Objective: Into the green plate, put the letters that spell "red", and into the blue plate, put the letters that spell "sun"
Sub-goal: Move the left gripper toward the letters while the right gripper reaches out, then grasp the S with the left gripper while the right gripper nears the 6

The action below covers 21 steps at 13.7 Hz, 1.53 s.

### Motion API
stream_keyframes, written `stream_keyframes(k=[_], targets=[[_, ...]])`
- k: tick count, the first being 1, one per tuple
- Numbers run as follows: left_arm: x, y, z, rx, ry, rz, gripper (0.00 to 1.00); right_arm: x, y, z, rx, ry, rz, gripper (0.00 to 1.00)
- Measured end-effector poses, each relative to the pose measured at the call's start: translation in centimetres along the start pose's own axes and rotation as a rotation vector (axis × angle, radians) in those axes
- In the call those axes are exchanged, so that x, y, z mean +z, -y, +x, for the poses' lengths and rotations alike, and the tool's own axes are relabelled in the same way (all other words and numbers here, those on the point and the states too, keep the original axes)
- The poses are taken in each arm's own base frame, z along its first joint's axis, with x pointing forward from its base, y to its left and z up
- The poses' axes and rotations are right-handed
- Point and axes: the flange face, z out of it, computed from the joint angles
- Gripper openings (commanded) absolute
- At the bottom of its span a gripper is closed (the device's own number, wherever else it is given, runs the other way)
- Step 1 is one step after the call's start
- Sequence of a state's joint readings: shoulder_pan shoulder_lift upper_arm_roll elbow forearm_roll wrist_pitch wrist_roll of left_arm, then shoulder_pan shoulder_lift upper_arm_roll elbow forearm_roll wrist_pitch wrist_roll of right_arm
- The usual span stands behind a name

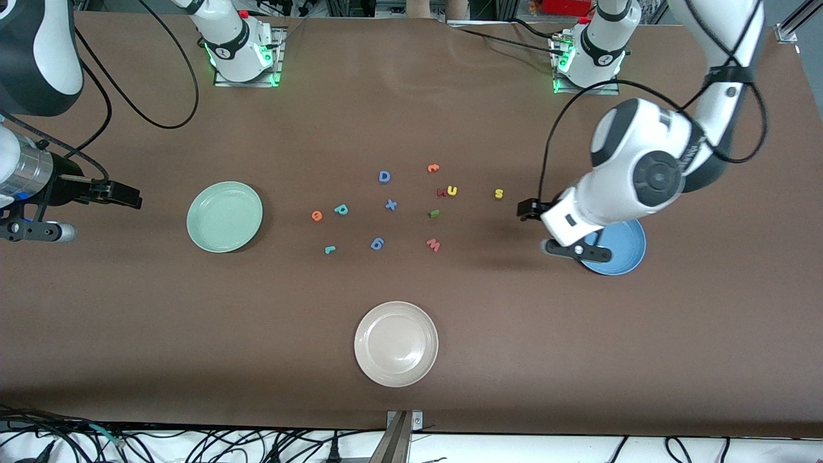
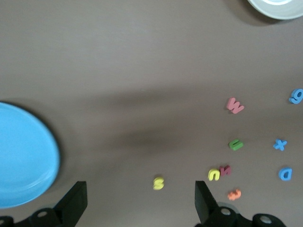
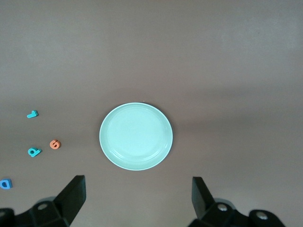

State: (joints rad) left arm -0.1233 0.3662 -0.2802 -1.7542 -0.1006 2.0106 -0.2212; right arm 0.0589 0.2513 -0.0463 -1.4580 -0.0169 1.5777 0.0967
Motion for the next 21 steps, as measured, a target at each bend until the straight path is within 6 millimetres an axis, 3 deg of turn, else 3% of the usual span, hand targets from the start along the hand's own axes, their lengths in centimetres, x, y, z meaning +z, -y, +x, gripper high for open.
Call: stream_keyframes(k=[4,9,11,16,21], targets=[[7.4,-4.0,-6.4,0.004,-0.074,0.025,1.00,0.7,1.2,0.1,0.096,0.015,0.001,0.99],[12.3,-4.9,-11.8,-0.033,-0.188,0.093,1.00,3.9,10.5,0.6,0.193,0.010,-0.015,0.99],[13.5,-4.7,-12.6,-0.043,-0.203,0.093,1.00,5.4,13.4,0.7,0.222,0.021,0.000,0.99],[16.1,-4.5,-12.5,-0.038,-0.222,0.062,1.00,10.1,18.2,1.6,0.339,0.050,0.046,0.99],[20.1,-4.3,-13.0,0.033,-0.209,0.116,0.99,18.3,23.2,1.4,0.492,0.079,0.004,0.98]])
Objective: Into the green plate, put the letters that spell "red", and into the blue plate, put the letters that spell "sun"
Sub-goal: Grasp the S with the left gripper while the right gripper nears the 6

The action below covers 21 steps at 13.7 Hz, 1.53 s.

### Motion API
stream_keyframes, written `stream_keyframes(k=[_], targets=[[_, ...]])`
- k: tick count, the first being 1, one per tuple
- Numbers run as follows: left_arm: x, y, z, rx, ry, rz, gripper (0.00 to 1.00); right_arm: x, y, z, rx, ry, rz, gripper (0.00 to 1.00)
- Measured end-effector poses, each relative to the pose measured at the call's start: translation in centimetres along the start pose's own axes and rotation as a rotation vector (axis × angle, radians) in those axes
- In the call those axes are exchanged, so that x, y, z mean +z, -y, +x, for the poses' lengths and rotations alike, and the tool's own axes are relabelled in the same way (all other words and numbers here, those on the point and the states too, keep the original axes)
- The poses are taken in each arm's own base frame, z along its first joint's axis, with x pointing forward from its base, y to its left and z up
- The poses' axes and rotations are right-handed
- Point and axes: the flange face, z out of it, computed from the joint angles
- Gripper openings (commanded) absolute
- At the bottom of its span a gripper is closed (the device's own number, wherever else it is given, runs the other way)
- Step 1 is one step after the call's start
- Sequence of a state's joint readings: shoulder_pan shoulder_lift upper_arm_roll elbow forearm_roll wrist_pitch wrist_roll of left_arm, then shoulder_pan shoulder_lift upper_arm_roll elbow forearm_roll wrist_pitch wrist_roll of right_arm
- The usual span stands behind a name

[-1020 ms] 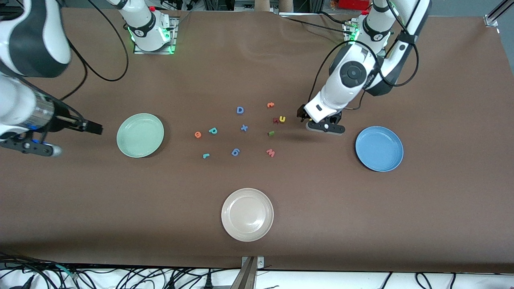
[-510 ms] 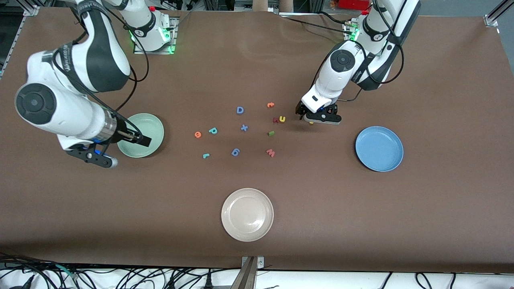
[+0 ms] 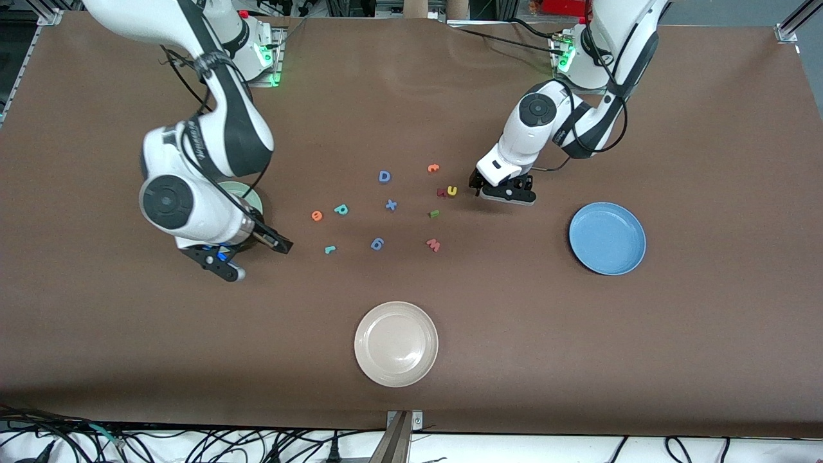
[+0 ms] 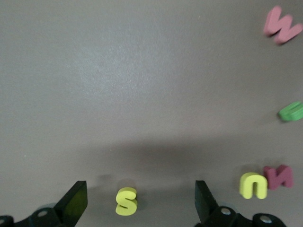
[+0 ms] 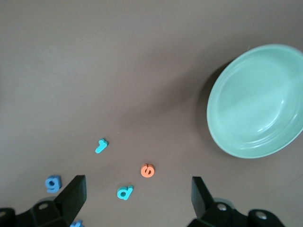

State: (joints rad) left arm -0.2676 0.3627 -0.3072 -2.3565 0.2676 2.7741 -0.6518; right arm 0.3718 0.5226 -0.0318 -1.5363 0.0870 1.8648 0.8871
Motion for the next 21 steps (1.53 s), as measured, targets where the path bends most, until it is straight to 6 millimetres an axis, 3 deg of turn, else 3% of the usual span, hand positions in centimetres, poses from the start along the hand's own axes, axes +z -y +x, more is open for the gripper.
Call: stream_keyframes(k=[4,6,7,10,12,13,19,21], targets=[[1.1,0.0,-0.6,0.047,0.009,0.022,0.96,5.4,2.7,-2.2,0.118,0.003,-0.012,0.98],[1.6,0.1,-0.9,0.067,0.015,0.030,0.95,8.4,2.8,-3.0,0.136,0.002,-0.013,0.98],[1.9,0.2,-1.0,0.069,0.020,0.032,0.86,9.7,2.5,-3.1,0.145,0.002,-0.014,0.98],[2.5,0.3,-1.3,0.082,0.029,0.038,0.32,12.3,1.6,-3.4,0.169,0.012,-0.021,0.98],[2.3,0.1,-1.2,0.085,0.023,0.034,0.06,13.1,1.5,-3.9,0.205,0.066,-0.004,0.96],[2.2,0.1,-1.2,0.087,0.021,0.034,0.00,13.4,1.5,-4.1,0.217,0.085,0.002,0.96],[2.1,0.0,-1.2,0.089,0.018,0.034,0.00,17.4,0.3,-5.7,0.231,0.093,0.003,0.98],[2.1,0.0,-1.2,0.089,0.018,0.034,0.00,17.9,0.1,-5.8,0.233,0.094,-0.001,0.97]])
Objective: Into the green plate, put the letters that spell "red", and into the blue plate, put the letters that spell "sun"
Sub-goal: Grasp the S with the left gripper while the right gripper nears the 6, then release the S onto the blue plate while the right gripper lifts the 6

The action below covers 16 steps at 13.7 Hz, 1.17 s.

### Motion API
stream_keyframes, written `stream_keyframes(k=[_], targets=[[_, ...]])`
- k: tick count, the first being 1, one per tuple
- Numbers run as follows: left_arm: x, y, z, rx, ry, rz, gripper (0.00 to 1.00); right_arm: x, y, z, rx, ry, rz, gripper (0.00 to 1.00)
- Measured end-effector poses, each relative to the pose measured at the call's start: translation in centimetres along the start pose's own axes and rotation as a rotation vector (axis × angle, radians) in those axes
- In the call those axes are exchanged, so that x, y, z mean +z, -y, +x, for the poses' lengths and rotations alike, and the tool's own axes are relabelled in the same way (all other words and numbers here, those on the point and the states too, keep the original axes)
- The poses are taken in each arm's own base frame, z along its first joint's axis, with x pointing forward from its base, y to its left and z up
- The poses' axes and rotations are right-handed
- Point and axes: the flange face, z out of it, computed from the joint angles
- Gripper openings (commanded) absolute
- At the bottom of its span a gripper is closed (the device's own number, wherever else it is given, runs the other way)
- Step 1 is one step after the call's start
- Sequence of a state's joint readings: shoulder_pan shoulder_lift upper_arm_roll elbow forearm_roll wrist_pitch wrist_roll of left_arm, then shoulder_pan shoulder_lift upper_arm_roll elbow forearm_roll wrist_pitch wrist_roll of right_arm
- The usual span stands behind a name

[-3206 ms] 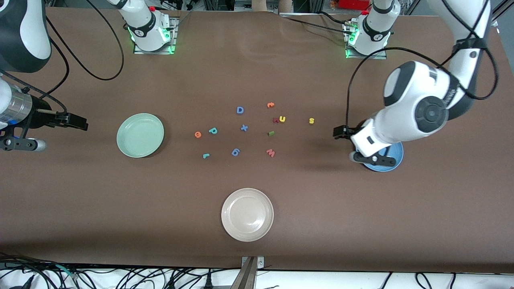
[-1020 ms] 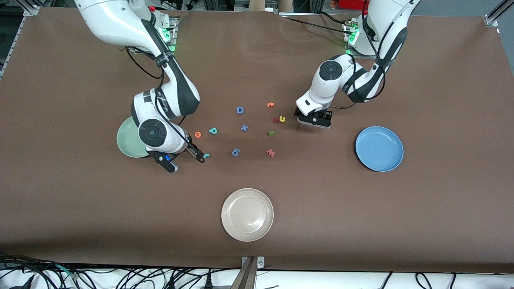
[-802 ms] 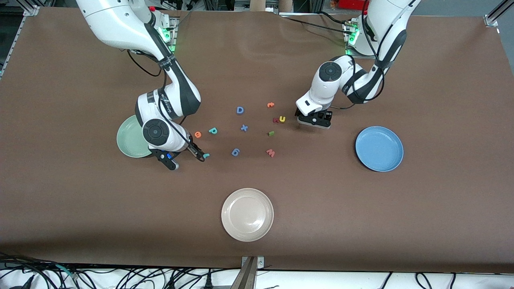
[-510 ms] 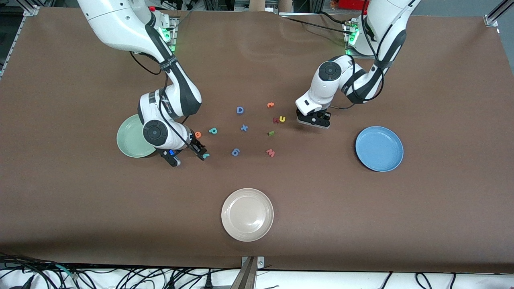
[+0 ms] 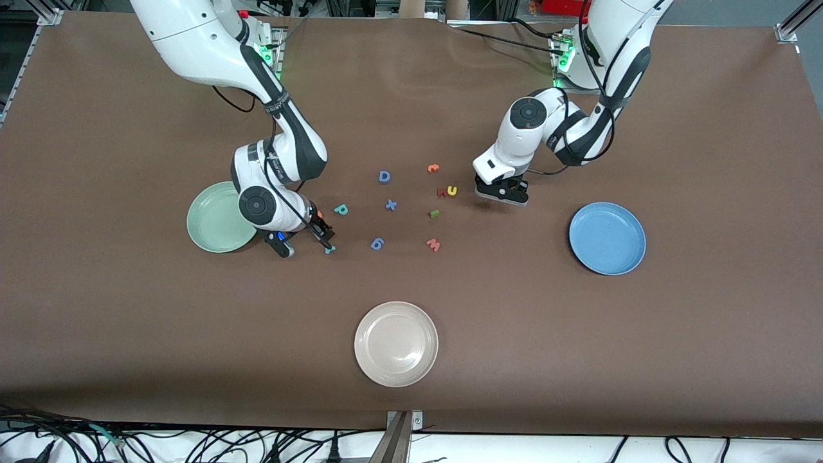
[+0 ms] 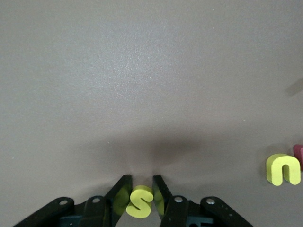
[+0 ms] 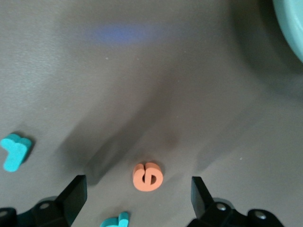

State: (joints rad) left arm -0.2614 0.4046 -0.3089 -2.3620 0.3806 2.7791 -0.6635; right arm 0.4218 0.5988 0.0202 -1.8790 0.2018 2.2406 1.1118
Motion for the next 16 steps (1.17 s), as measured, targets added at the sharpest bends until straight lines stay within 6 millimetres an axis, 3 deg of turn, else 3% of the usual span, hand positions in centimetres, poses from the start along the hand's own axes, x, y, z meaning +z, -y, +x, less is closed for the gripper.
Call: stream_keyframes(k=[4,10,16], targets=[[0.0,0.0,0.0,-0.001,0.000,0.000,0.00,0.6,-0.3,-0.3,-0.001,0.004,-0.011,0.91],[0.0,0.9,0.4,-0.020,0.000,0.001,0.00,1.7,-0.9,-0.6,0.001,-0.014,0.017,0.91],[-0.3,2.7,1.7,-0.059,0.010,0.022,0.00,0.7,-0.4,-1.1,-0.007,-0.047,0.078,0.91]])
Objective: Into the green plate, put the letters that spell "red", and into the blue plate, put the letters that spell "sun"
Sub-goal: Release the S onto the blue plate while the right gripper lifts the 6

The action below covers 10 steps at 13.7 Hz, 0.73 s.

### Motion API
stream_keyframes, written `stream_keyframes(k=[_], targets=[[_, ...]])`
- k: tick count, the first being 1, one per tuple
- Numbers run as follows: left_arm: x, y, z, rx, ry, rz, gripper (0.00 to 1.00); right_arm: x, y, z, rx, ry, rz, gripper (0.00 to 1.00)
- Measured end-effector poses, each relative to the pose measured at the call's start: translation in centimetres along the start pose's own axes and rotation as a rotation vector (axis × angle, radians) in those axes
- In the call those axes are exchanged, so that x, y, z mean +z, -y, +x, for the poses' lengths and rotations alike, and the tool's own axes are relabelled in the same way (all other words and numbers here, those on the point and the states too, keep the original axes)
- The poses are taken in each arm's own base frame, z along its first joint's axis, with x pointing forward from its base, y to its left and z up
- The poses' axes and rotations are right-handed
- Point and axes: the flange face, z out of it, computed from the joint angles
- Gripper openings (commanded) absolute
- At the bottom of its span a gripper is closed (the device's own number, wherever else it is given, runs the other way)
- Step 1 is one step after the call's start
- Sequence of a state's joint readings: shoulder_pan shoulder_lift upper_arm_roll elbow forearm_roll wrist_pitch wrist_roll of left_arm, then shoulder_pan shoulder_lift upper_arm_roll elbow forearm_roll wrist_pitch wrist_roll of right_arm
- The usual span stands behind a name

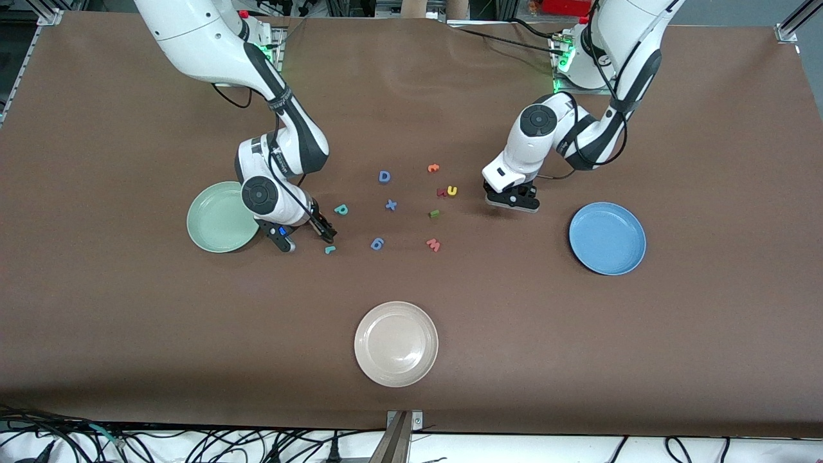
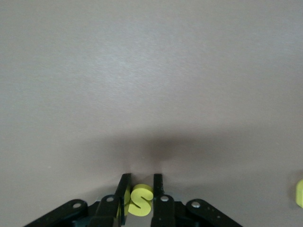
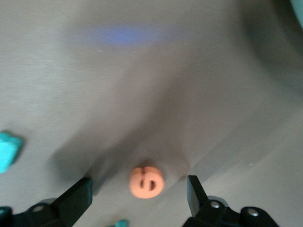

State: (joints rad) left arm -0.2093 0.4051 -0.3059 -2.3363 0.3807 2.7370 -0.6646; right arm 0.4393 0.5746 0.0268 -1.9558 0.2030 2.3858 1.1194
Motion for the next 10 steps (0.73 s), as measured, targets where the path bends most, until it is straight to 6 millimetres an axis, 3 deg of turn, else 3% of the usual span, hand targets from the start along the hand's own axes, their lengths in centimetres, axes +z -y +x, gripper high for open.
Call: stream_keyframes(k=[2,6,8,10], targets=[[-0.4,0.4,0.9,-0.010,0.012,0.021,0.00,-1.1,0.5,-1.0,-0.010,-0.030,0.057,0.91],[-1.4,1.1,2.8,-0.035,0.002,0.034,0.00,-0.6,-1.7,-1.4,-0.004,-0.057,0.087,0.91],[-2.0,2.8,4.4,-0.063,0.012,0.055,0.00,-0.4,-2.4,-1.3,0.000,-0.057,0.079,0.91],[-3.5,6.2,7.1,-0.066,0.067,0.101,0.00,-0.3,-2.8,-1.3,0.002,-0.058,0.076,0.91]])
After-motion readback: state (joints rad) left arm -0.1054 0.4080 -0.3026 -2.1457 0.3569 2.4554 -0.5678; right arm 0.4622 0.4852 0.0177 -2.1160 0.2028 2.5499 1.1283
